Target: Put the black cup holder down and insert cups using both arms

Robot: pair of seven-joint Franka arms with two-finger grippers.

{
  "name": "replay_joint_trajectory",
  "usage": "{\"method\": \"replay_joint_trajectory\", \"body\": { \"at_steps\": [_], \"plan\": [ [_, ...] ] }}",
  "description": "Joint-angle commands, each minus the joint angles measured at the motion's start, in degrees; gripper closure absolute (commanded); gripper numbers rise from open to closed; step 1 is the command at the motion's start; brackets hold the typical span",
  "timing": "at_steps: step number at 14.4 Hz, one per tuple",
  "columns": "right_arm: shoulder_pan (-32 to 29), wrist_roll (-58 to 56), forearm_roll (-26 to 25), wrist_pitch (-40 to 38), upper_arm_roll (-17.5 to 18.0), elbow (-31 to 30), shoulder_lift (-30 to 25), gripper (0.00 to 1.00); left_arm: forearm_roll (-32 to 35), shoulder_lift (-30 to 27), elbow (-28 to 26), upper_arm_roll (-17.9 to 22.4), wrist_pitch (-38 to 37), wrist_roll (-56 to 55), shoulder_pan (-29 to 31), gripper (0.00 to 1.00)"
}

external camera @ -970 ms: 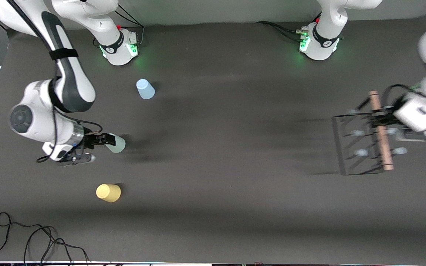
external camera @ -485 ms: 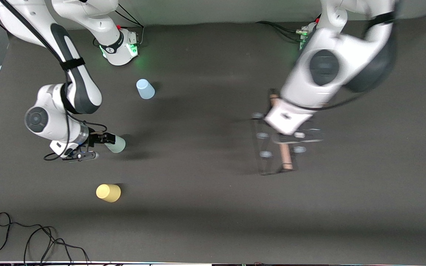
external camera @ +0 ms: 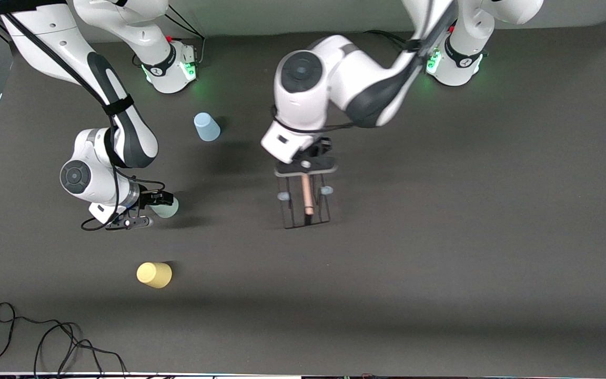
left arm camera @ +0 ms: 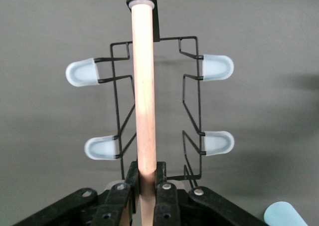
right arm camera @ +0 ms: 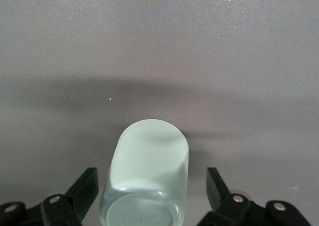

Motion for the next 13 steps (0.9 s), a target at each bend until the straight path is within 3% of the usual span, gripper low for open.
{"method": "replay_joint_trajectory", "body": {
  "at_steps": [1,2,5,8,9,10,13],
  "plan": [
    [0.29,-0.8,0.88,-1.21,-0.14,0.67,-0.72,0.48,2.41,4.27,3.19,0.69,3.18,-3.35,-2.82,1.0],
    [0.2,-0.63,0.88,-3.83,-0.23,2.42,-1.08,0.56,3.2,5.41,3.11,0.69,4.68,-3.8,-3.26,1.0],
    [-0.24,-0.45,1.06,-15.16,-0.58,8.14,-2.92,0.66,3.38,7.44,2.84,0.69,7.15,-3.8,-3.88,1.0],
    [-0.07,-0.45,1.06,-22.65,-0.75,11.57,-6.16,0.66,4.61,7.97,2.75,0.69,7.33,-3.02,-3.79,1.0],
    [0.11,-0.45,1.06,-23.36,-0.75,11.75,-7.57,0.66,5.05,8.31,2.84,0.69,7.33,-2.92,-3.79,0.6],
    [0.29,-0.02,1.58,-24.42,-0.49,12.71,-8.71,0.67,6.01,8.23,2.84,0.69,7.24,-2.75,-3.79,0.01],
    [3.95,4.1,6.58,-30.39,0.04,17.28,-9.16,0.69,6.81,6.04,3.19,0.78,6.01,-2.48,-3.1,0.0]
  ]
}}
